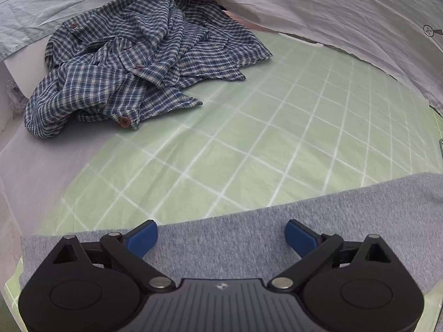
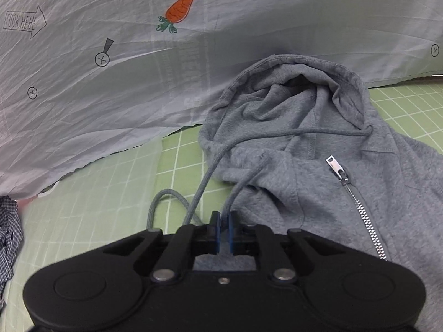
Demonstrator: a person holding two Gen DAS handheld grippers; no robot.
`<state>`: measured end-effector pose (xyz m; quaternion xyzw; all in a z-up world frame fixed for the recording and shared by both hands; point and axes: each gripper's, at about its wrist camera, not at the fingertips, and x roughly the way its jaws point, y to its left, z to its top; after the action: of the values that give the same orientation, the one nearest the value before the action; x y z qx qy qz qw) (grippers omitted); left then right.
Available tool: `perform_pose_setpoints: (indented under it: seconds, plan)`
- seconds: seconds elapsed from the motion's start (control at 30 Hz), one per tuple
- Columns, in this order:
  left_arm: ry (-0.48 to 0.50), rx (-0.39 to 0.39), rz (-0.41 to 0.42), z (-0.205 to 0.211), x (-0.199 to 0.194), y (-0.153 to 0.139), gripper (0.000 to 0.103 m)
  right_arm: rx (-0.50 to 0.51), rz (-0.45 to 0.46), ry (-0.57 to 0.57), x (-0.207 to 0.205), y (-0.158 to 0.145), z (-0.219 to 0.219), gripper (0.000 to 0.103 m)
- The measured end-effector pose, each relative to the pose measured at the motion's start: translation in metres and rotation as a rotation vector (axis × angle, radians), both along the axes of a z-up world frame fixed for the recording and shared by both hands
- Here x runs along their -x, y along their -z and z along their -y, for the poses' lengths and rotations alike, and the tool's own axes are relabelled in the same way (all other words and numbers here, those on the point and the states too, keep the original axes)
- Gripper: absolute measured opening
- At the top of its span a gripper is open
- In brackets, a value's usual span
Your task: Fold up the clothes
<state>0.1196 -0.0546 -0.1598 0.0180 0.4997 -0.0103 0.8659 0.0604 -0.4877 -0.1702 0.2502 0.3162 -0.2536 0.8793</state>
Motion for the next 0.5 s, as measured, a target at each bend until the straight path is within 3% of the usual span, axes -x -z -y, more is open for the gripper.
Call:
perform_pose_setpoints:
  seconds: [0.13,0.3,0.43,0.5]
  plan:
    - [0.012,-0.001,0.021,0.000,0.000,0.002,0.103,0.059,0.033,0.001,0.016,-0.025,0.006,0.004]
    - [0.015,0.002,0.040,0.000,0.002,0.003,0.103,0.205,0.118,0.079,0.060,-0.084,0.023,0.003]
    - [0.011,0.003,0.044,0.000,0.002,0.004,0.103,0.381,0.008,0.171,0.080,-0.094,0.045,0.004]
    - [0.011,0.003,0.042,0.000,0.001,0.004,0.103,0.373,-0.047,0.219,0.088,-0.087,0.054,0.004]
